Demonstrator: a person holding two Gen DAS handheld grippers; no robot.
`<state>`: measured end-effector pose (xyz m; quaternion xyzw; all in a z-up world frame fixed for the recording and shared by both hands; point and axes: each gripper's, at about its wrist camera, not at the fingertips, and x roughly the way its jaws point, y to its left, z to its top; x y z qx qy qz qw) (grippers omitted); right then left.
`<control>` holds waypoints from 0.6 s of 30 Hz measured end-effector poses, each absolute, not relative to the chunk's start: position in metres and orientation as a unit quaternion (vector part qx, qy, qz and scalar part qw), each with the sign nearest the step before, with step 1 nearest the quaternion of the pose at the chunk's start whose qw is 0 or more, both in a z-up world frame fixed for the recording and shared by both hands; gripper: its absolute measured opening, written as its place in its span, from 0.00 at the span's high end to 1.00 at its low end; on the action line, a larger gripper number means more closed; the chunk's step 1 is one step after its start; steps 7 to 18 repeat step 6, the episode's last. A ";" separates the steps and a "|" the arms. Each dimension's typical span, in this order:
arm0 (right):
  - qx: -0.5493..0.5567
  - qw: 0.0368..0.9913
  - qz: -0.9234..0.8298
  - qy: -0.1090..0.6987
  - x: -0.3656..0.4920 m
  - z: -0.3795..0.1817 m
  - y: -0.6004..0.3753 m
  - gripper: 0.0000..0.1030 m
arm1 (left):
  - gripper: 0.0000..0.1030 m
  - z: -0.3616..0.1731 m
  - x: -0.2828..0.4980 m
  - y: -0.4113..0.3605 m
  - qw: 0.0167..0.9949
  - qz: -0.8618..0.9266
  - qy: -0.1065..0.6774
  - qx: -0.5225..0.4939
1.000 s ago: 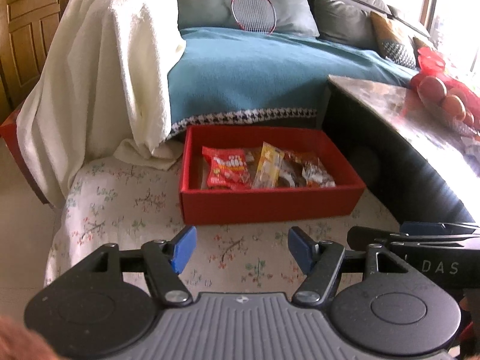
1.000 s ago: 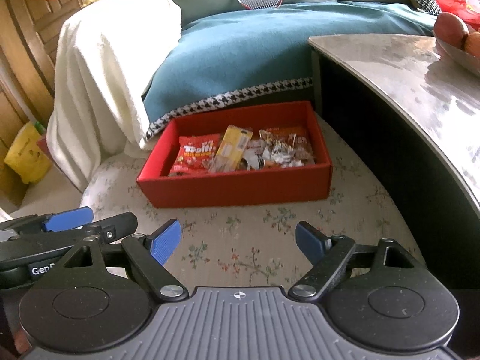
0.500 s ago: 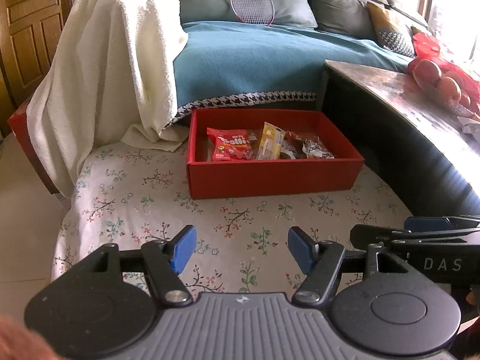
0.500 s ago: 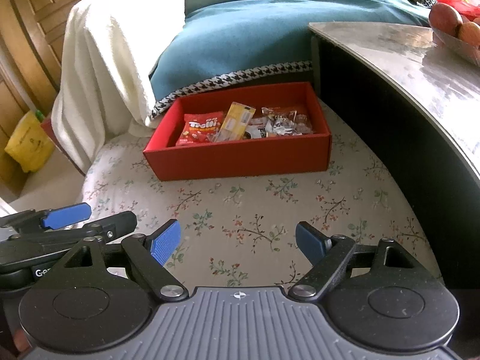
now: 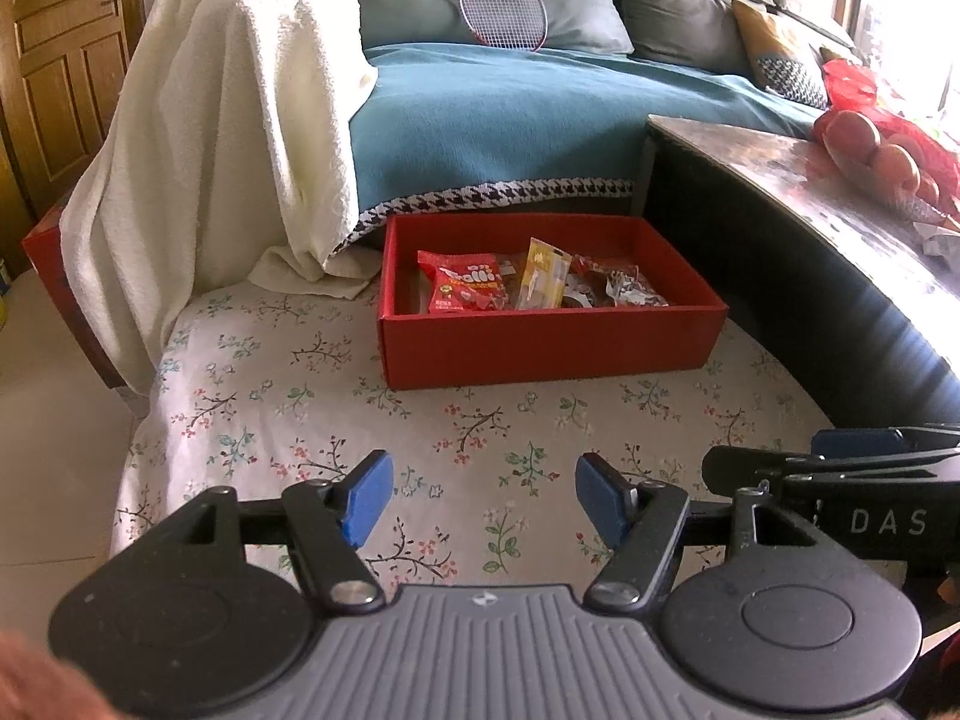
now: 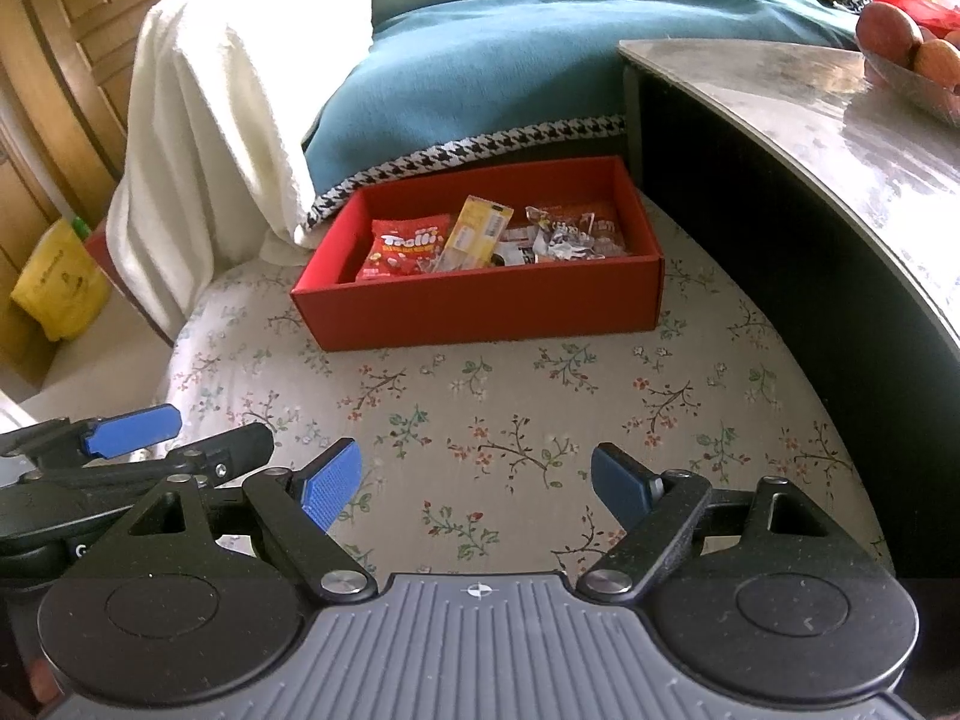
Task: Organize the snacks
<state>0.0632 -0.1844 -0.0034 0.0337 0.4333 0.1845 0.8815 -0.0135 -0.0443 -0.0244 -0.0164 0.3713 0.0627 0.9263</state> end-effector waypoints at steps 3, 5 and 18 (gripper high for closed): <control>0.033 0.881 0.185 0.434 0.063 -0.003 -0.184 0.14 | 0.41 -0.025 -0.014 -0.044 0.926 0.064 0.372 -0.015; 0.033 0.881 0.185 0.434 0.064 -0.003 -0.185 0.14 | 0.41 -0.025 -0.014 -0.044 0.926 0.064 0.372 -0.014; 0.033 0.881 0.185 0.435 0.064 -0.003 -0.185 0.14 | 0.41 -0.025 -0.014 -0.044 0.926 0.064 0.372 -0.014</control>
